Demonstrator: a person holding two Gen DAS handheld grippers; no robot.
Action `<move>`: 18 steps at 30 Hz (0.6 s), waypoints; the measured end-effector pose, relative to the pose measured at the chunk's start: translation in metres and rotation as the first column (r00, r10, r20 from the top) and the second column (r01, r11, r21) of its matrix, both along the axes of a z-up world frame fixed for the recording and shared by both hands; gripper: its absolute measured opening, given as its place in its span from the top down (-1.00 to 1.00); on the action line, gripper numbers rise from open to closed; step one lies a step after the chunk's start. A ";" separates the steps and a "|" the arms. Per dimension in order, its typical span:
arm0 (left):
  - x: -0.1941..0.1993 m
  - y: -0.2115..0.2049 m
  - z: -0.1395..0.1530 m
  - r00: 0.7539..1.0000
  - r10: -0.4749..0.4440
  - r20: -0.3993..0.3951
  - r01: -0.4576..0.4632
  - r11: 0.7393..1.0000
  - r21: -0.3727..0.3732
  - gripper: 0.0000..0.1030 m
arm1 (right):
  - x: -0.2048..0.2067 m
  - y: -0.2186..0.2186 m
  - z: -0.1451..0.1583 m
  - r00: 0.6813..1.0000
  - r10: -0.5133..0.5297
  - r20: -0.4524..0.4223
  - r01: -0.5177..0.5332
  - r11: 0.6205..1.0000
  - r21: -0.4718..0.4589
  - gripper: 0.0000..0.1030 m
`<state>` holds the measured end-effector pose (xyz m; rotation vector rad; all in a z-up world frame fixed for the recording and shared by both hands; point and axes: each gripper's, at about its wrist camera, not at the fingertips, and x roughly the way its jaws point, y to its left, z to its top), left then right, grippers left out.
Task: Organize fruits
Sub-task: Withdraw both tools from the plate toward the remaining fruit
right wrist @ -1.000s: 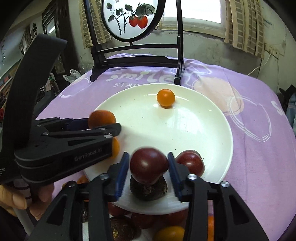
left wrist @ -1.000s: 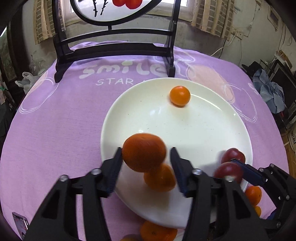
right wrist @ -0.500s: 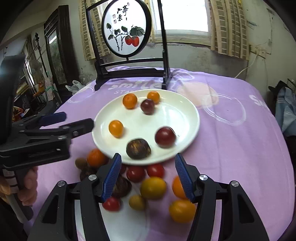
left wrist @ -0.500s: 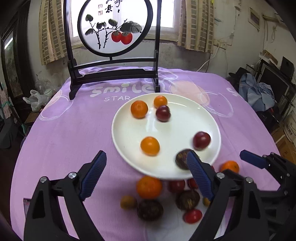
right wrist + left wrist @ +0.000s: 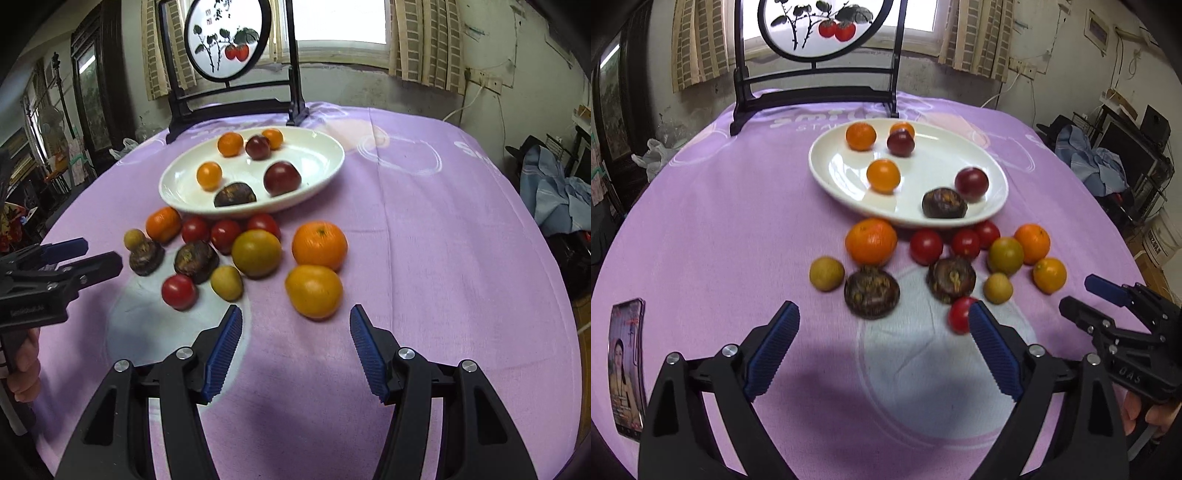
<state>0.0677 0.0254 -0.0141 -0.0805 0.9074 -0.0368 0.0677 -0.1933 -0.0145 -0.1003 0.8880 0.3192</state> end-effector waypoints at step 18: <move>0.011 0.013 -0.024 0.997 0.024 -0.073 -0.027 0.999 -0.031 -0.75 | 0.035 0.005 -0.028 0.994 -0.058 -0.089 0.058 0.998 0.001 0.19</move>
